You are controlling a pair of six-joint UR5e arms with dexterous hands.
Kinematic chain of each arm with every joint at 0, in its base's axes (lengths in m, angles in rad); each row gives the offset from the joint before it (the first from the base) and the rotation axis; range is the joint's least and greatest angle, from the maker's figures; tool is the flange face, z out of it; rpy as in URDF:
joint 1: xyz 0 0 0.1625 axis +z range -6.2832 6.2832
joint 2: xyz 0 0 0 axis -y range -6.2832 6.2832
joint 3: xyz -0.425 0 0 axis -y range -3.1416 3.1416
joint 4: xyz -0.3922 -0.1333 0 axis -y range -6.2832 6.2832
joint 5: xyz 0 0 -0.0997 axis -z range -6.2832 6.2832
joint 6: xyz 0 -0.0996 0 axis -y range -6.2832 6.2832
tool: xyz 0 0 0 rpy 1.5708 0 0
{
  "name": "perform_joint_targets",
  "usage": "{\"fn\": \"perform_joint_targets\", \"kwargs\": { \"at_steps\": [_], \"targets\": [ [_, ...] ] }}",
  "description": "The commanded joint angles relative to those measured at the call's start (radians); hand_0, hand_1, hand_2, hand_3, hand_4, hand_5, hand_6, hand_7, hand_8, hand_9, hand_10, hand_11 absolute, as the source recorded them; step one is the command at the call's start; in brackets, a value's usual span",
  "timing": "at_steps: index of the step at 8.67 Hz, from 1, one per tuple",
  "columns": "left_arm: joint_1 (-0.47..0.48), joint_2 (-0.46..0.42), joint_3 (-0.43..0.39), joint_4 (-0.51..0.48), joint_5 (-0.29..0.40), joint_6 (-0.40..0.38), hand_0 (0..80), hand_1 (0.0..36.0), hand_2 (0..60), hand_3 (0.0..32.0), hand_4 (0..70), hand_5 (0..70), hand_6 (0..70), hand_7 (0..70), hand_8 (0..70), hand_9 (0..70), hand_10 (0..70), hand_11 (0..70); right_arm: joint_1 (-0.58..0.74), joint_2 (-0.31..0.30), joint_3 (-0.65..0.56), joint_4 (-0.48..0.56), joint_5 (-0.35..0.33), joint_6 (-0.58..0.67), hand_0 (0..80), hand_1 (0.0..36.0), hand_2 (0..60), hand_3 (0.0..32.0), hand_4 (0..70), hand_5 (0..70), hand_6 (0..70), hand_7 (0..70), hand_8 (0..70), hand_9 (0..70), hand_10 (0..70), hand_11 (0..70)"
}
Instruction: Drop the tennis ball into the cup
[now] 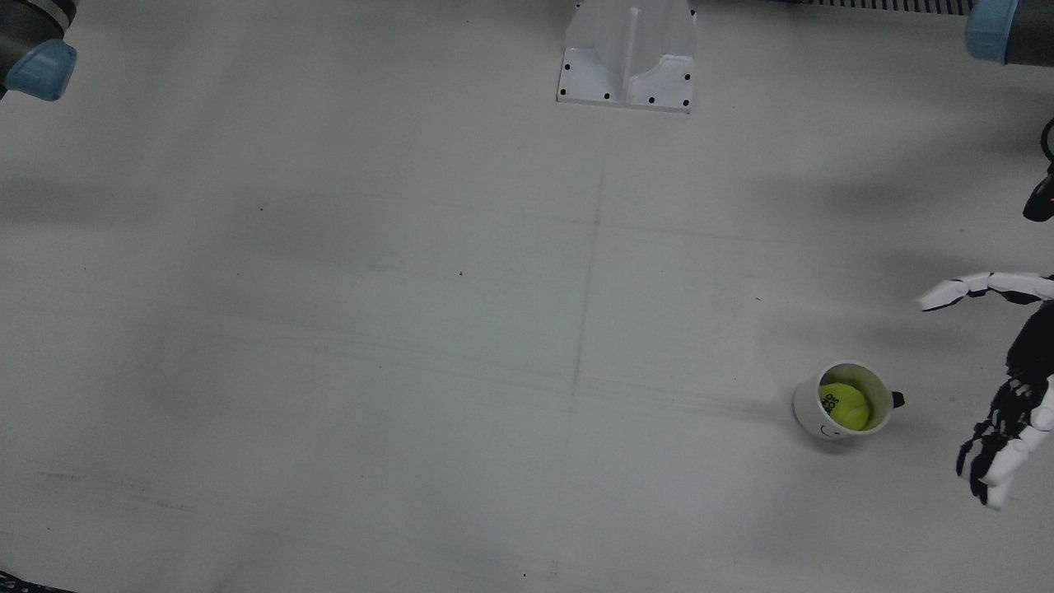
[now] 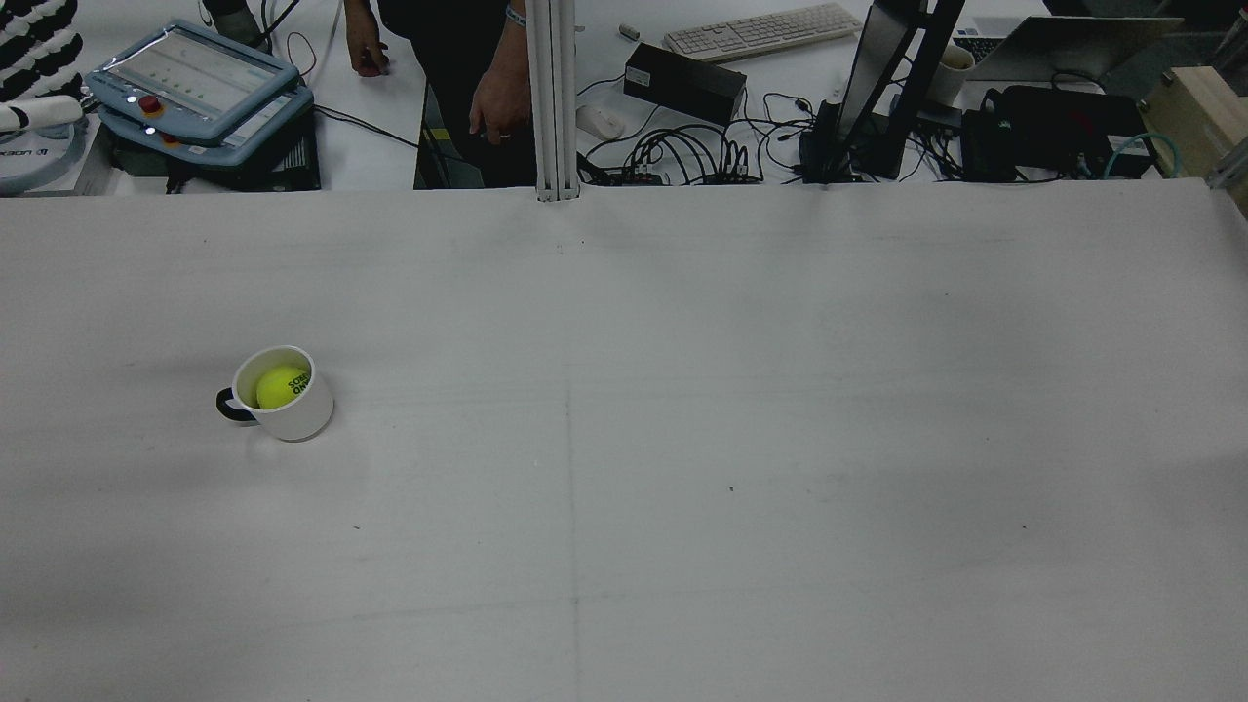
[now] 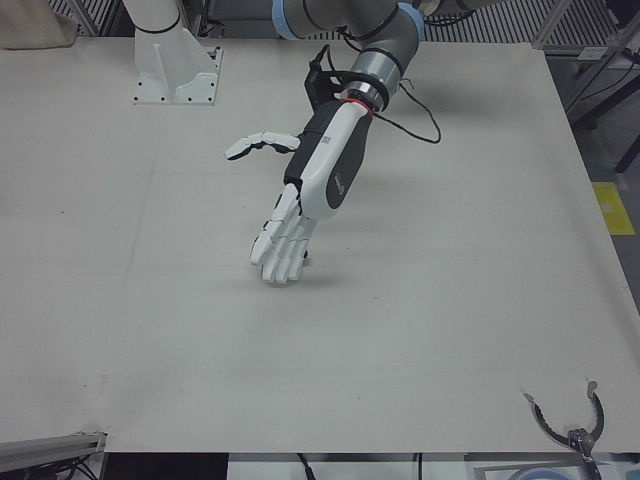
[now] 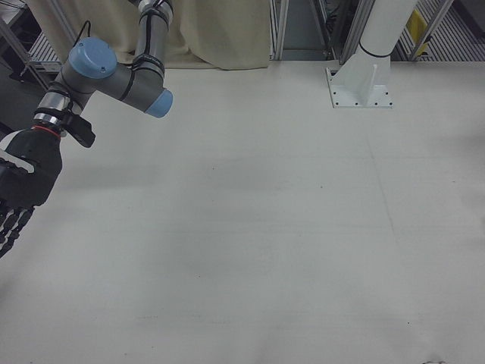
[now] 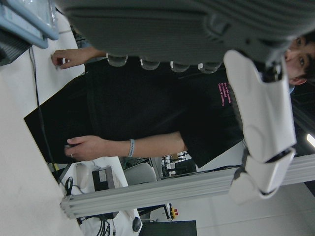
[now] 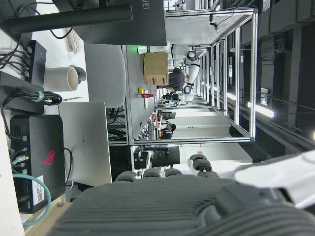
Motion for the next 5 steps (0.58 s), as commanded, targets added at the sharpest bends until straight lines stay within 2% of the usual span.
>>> {"fn": "perform_joint_targets", "kwargs": {
  "at_steps": [1, 3, 5],
  "targets": [
    [-0.145, 0.013, 0.008, 0.017, 0.017, 0.014, 48.6, 28.1, 44.5, 0.0, 0.0, 5.1, 0.0, 0.0, 0.0, 0.0, 0.0, 0.0, 0.000, 0.000, 0.000, 0.000, 0.000, 0.000, 0.0, 0.0, 0.0, 0.0, 0.0, 0.0, 0.0, 0.0, 0.0, 0.0, 0.0, 0.0],
    [-0.156, 0.050, 0.044, -0.018, 0.017, 0.019, 51.1, 31.4, 46.6, 0.0, 0.0, 6.1, 0.0, 0.0, 0.0, 0.0, 0.0, 0.0, 0.000, 0.000, 0.000, 0.000, 0.000, 0.000, 0.0, 0.0, 0.0, 0.0, 0.0, 0.0, 0.0, 0.0, 0.0, 0.0, 0.0, 0.0],
    [-0.161, 0.092, 0.042, -0.036, 0.018, 0.019, 52.4, 33.2, 48.1, 0.0, 0.0, 6.6, 0.0, 0.0, 0.0, 0.0, 0.0, 0.0, 0.000, 0.000, 0.000, 0.000, 0.000, 0.000, 0.0, 0.0, 0.0, 0.0, 0.0, 0.0, 0.0, 0.0, 0.0, 0.0, 0.0, 0.0]
  ]
}}
